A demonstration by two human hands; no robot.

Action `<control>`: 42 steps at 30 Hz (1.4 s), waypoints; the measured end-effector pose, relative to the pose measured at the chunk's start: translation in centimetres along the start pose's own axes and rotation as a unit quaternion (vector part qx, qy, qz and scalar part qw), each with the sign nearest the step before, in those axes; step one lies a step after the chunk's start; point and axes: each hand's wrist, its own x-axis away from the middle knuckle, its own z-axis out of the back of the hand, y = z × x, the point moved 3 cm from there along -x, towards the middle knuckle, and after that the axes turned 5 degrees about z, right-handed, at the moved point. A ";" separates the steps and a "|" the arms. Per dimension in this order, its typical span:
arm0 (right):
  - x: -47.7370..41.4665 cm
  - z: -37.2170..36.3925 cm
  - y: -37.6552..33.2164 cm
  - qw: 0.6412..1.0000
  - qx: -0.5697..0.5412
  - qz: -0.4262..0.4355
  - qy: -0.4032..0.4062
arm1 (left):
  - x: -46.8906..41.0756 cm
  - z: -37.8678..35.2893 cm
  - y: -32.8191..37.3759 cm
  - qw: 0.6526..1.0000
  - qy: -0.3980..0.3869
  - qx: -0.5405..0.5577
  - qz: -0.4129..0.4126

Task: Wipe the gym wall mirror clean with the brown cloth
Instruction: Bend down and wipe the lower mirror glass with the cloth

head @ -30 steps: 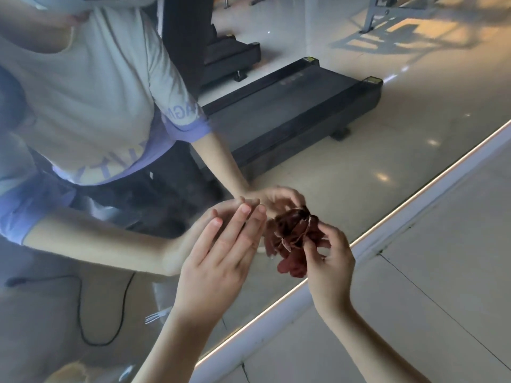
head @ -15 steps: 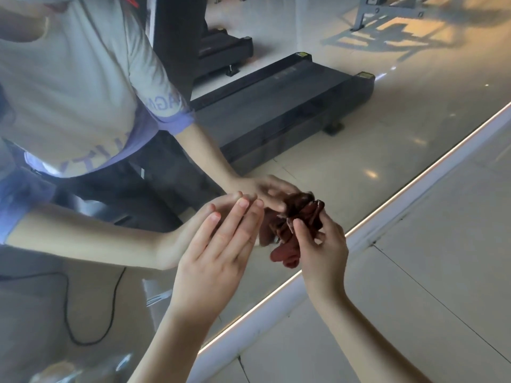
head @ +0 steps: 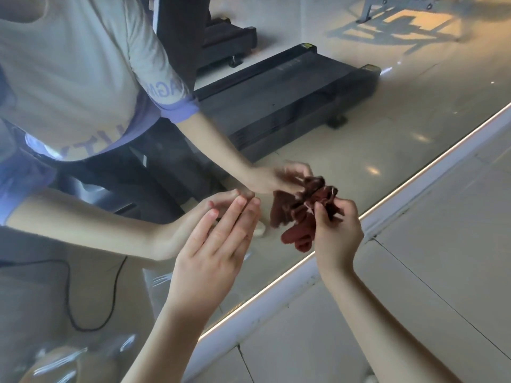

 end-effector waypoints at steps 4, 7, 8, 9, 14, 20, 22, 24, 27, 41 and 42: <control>3.5 -0.8 0.8 0.996 0.025 -0.026 -0.075 | 0.6 -0.1 0.0 1.000 0.002 -0.007 -0.004; 2.7 -0.9 0.0 0.999 -0.026 -0.010 -0.038 | 0.5 0.1 -0.3 1.000 0.005 -0.001 -0.011; 2.2 -0.8 -0.2 0.999 -0.033 -0.008 -0.016 | 0.6 0.1 -0.4 1.000 0.004 0.001 -0.013; 2.0 -0.8 -0.4 0.999 -0.031 -0.011 -0.001 | 0.6 0.2 -0.4 1.000 0.003 0.000 -0.012; 5.8 -1.9 -0.6 0.991 -0.044 -0.089 -0.088 | 1.5 0.4 -0.5 1.000 0.001 -0.003 -0.003; 3.6 -1.6 0.3 0.994 -0.019 -0.102 -0.027 | 1.9 1.0 -1.1 1.000 -0.001 -0.008 0.015; 4.8 -1.9 0.4 0.991 -0.010 -0.126 -0.044 | 2.3 1.3 -1.4 1.000 -0.001 -0.013 0.017; 6.4 -2.2 -0.4 0.990 -0.020 -0.107 -0.092 | 2.6 1.3 -1.5 1.000 0.000 -0.016 0.012; 5.8 -2.1 -1.7 0.992 -0.053 -0.057 -0.098 | 2.8 1.3 -1.7 1.000 -0.003 -0.018 0.011; 4.3 -2.4 -4.0 0.994 -0.081 0.067 0.020 | 3.7 2.5 -3.5 1.000 0.004 -0.006 0.029; 5.1 -2.6 -4.2 0.993 -0.069 0.091 0.006 | 3.7 2.4 -3.4 1.000 0.003 -0.006 0.029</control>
